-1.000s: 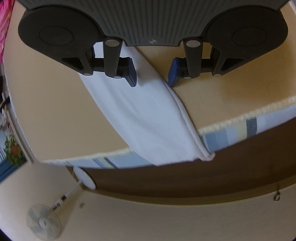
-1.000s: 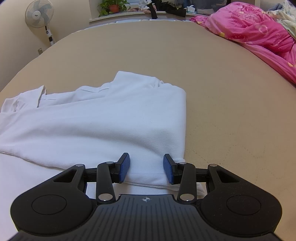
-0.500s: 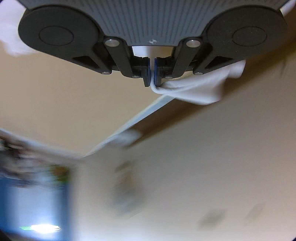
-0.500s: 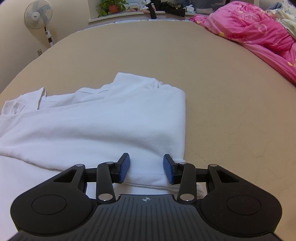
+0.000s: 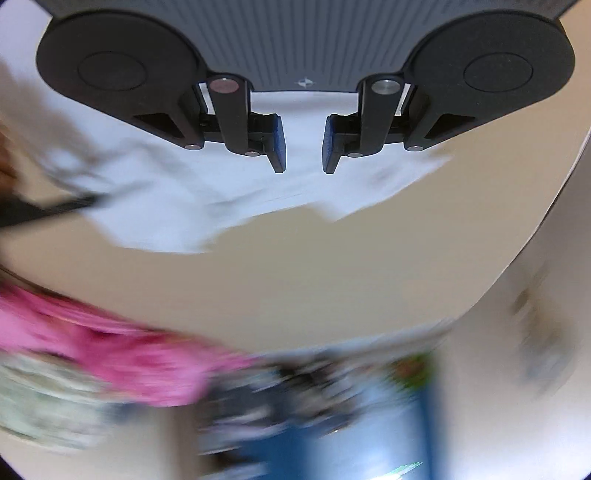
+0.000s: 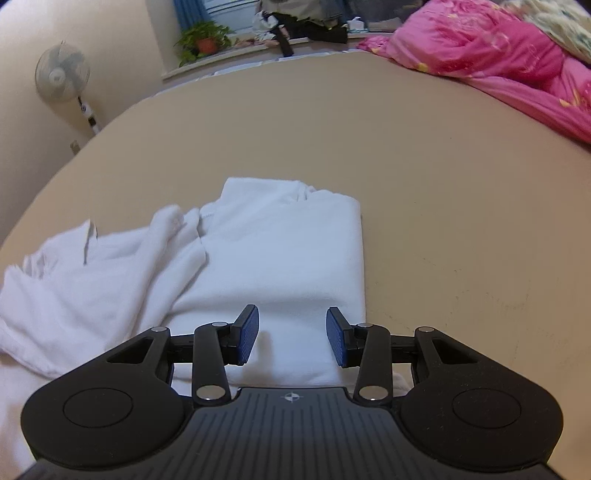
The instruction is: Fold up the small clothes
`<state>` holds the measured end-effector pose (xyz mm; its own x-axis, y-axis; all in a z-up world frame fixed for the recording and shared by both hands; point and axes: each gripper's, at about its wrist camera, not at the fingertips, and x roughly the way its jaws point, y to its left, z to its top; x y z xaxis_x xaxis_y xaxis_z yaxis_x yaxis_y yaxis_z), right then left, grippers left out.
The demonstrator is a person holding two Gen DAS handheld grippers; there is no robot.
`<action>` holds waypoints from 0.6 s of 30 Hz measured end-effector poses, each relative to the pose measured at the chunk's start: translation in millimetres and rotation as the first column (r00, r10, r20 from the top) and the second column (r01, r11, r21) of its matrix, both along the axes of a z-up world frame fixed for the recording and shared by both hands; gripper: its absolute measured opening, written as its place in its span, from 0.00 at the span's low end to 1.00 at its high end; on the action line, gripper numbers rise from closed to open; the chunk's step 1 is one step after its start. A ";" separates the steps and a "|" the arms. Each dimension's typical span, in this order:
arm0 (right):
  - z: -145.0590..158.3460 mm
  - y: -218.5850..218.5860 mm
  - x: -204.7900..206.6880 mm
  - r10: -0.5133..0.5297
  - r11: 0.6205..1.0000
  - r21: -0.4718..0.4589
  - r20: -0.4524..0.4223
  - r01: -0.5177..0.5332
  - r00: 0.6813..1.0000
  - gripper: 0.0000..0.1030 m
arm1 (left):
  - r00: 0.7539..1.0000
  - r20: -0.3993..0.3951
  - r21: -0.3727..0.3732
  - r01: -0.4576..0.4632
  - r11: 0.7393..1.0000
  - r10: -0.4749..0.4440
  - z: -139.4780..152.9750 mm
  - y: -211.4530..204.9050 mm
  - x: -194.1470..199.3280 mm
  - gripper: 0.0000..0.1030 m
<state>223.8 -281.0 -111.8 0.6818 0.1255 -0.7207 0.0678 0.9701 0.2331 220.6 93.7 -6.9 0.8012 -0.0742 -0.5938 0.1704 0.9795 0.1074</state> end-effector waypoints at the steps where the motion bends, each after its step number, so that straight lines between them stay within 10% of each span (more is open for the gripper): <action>1: 0.8 -0.9 -0.7 -0.001 1.000 0.026 0.013 0.001 1.000 0.41 | 0.995 -0.045 0.001 -0.091 0.996 0.091 -3.6 16.8 13.3 0.23; 7: 8.0 23.7 1.2 0.063 0.990 0.115 0.125 -0.077 0.990 0.41 | 0.906 -0.192 -0.031 -0.390 0.920 0.378 -12.5 98.5 43.9 0.22; 15: -1.7 91.3 74.4 0.151 0.984 0.084 0.060 -0.156 0.987 0.40 | 0.900 -0.216 -0.110 -0.408 0.906 0.379 3.5 133.8 35.1 0.23; 17: 3.1 99.7 89.2 0.163 0.984 0.073 0.037 -0.165 0.986 0.03 | 0.900 -0.242 -0.136 -0.401 0.906 0.362 7.1 134.5 31.0 0.23; 18: 16.5 97.7 88.8 0.143 0.985 0.083 0.081 -0.149 0.986 0.03 | 0.903 -0.253 -0.145 -0.391 0.909 0.348 7.1 134.9 31.0 0.23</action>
